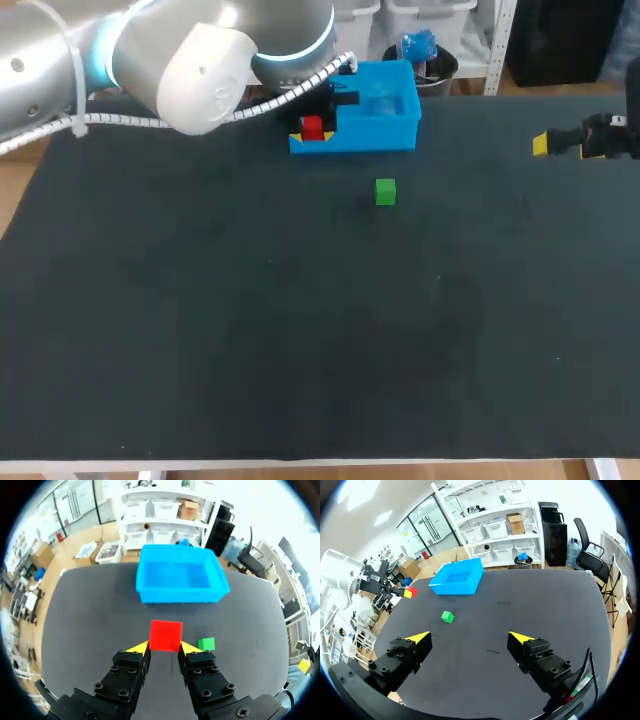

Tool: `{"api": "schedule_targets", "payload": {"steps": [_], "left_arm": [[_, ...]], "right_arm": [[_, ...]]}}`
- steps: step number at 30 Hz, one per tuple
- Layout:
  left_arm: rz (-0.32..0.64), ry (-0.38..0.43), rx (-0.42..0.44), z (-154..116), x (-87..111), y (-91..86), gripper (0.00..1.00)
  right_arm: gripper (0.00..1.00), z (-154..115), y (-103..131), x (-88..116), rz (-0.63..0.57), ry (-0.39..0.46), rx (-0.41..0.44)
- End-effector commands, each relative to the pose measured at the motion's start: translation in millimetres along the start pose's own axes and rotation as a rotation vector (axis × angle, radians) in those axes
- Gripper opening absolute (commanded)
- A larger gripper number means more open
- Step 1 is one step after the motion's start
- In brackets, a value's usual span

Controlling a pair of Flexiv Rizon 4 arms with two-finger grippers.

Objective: Use the left arm to pick the red cube and place it into the blue plastic box first, then use the right arm to grasp the green cube and put it into the same blue plastic box after the first action is fully finished.

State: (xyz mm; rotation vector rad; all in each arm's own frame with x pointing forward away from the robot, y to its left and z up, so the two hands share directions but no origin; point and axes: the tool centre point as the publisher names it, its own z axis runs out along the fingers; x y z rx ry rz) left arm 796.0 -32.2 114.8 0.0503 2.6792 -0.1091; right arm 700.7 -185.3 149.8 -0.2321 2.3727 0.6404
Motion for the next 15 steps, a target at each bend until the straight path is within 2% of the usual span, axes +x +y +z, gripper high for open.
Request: {"api": "schedule_targets", "payload": {"steps": [1,5,15], "left_arm": [[0.011,-0.023,0.021,-1.2,1.1,7.0,0.0],[0.041,-0.05,0.021,-0.9,-5.9,10.3,0.0],[0.131,-0.152,0.101,-7.8,-29.1,15.3,0.0]], "right_arm": [[1.0,-0.2,-0.4,0.2,-0.001,0.0,-0.002],[1.0,-0.2,-0.4,0.2,-0.001,0.0,-0.002],[1.0,-0.2,-0.4,0.2,-0.001,0.0,-0.002]]}}
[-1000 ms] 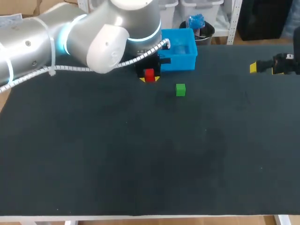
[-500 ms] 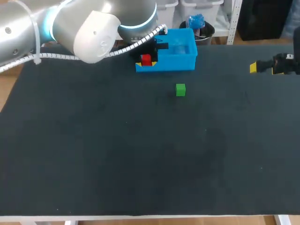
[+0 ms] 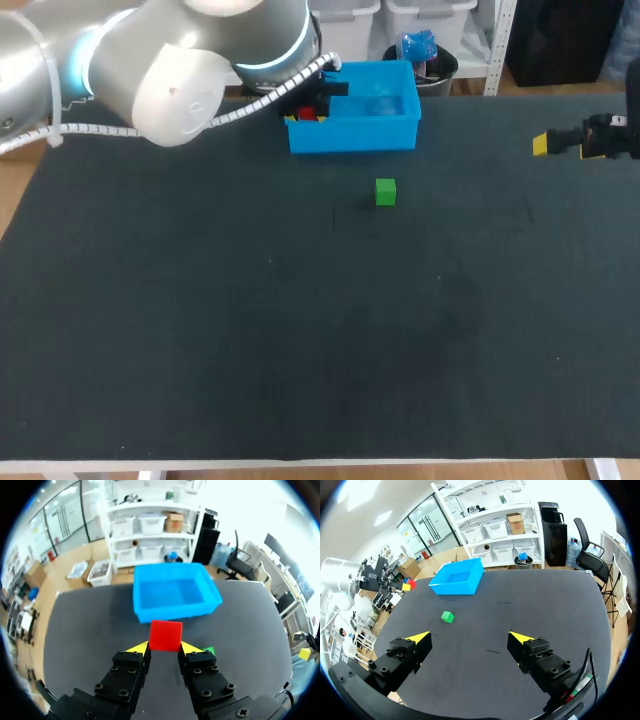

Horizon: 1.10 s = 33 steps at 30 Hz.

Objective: Use the left arm to pick the red cube and place it into the blue plastic box first, then use the right arm to grasp the green cube and put it into the same blue plastic box after the first action is fully finished.

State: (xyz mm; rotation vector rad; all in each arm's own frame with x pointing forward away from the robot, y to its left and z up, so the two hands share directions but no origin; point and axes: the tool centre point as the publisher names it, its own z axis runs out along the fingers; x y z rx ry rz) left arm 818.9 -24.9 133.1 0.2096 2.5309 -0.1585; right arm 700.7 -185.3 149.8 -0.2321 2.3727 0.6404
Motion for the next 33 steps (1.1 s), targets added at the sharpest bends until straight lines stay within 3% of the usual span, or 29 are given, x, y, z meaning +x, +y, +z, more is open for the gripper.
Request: {"api": "schedule_targets", "payload": {"steps": [1,15,33], "left_arm": [[0.02,-0.024,0.03,-1.9,-1.8,8.9,0.0],[0.073,-0.076,0.072,4.3,-25.4,14.2,0.0],[0.1,-0.064,0.099,70.7,-79.5,11.8,0.0]], "right_arm": [[1.0,-0.2,-0.4,0.2,-0.001,0.0,-0.002],[1.0,-0.2,-0.4,0.2,-0.001,0.0,-0.002],[1.0,-0.2,-0.4,0.2,-0.001,0.0,-0.002]]}}
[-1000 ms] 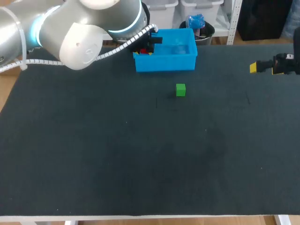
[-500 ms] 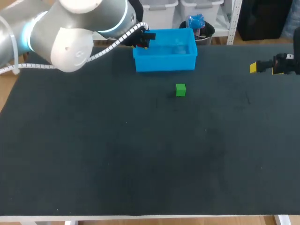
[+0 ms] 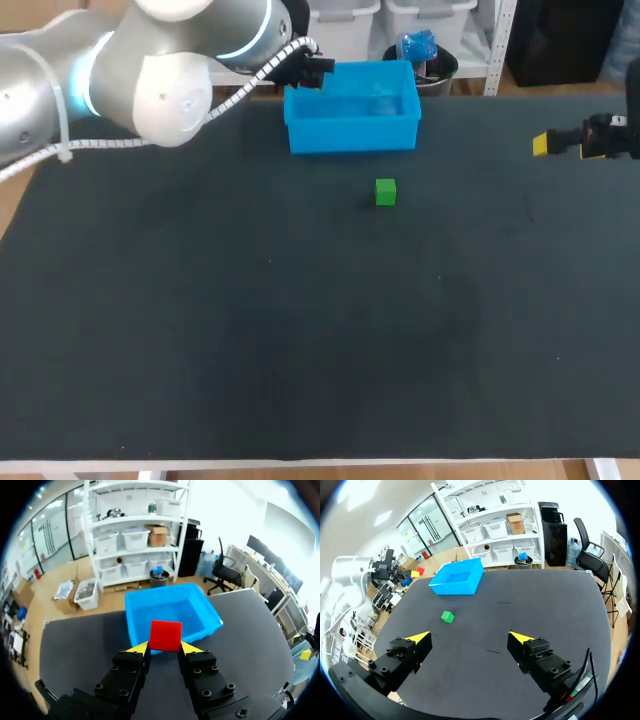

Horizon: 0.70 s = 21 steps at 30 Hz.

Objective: Use the left arm to pick the red cube and place it into the blue plastic box first, then use the right arm to grasp the green cube and put it into the same blue plastic box after the first action is fully finished.

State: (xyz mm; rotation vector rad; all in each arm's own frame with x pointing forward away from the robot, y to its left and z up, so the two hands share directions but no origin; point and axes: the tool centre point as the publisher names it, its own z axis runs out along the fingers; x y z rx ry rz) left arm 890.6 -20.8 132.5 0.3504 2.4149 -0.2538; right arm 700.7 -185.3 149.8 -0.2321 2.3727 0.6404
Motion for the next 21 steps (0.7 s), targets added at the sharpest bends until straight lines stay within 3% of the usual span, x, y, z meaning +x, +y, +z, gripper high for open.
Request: {"api": "schedule_targets", "payload": {"steps": [1,9,21], "left_arm": [[0.01,0.039,-0.001,38.9,-20.9,0.2,0.0],[0.031,0.065,0.005,73.8,-27.5,3.3,0.0],[0.044,0.063,0.024,97.8,-31.2,11.6,0.0]], "right_arm": [[1.0,-0.2,-0.4,0.2,-0.001,0.0,-0.002],[1.0,-0.2,-0.4,0.2,-0.001,0.0,-0.002],[1.0,-0.2,-0.4,0.2,-0.001,0.0,-0.002]]}}
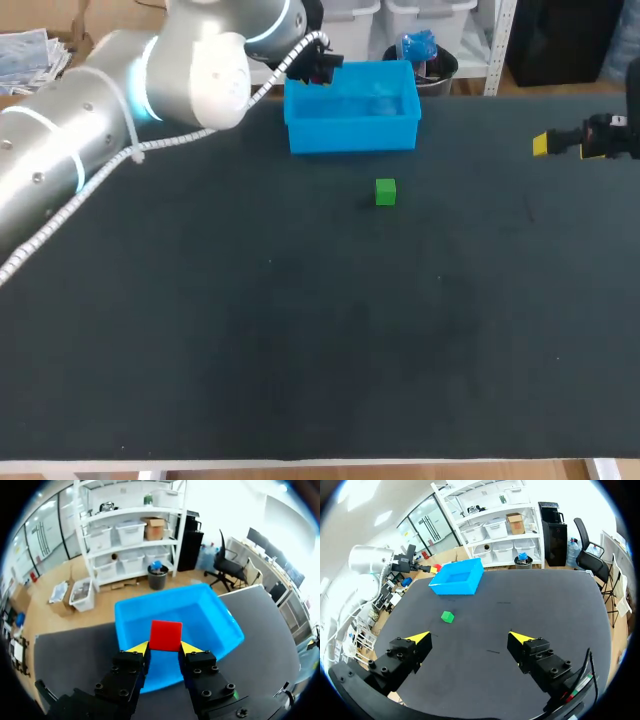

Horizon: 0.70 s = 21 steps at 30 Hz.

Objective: Use the left arm to pick the red cube and place it into the blue plastic box first, then use the right arm to grasp the green cube and put it into the same blue plastic box after the first action is fully finished.

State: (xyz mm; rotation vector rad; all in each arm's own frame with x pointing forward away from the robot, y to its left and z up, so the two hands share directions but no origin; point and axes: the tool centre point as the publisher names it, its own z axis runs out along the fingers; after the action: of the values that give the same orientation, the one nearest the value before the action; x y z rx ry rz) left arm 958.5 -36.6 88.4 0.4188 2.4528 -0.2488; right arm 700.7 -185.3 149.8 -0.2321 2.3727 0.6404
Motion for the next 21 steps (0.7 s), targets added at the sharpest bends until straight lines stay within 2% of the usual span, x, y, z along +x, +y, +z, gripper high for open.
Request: {"api": "schedule_targets", "payload": {"steps": [1,10,21], "left_arm": [[0.002,0.013,0.008,19.9,-7.9,1.9,0.0],[-0.001,0.058,0.012,35.5,0.0,-0.1,0.0],[-0.003,0.108,0.007,40.9,8.0,-4.4,0.0]], "right_arm": [[1.0,-0.2,-0.5,0.2,-0.001,0.0,-0.002],[1.0,-0.2,-0.5,0.2,-0.001,0.0,-0.002],[1.0,-0.2,-0.5,0.2,-0.001,0.0,-0.002]]}}
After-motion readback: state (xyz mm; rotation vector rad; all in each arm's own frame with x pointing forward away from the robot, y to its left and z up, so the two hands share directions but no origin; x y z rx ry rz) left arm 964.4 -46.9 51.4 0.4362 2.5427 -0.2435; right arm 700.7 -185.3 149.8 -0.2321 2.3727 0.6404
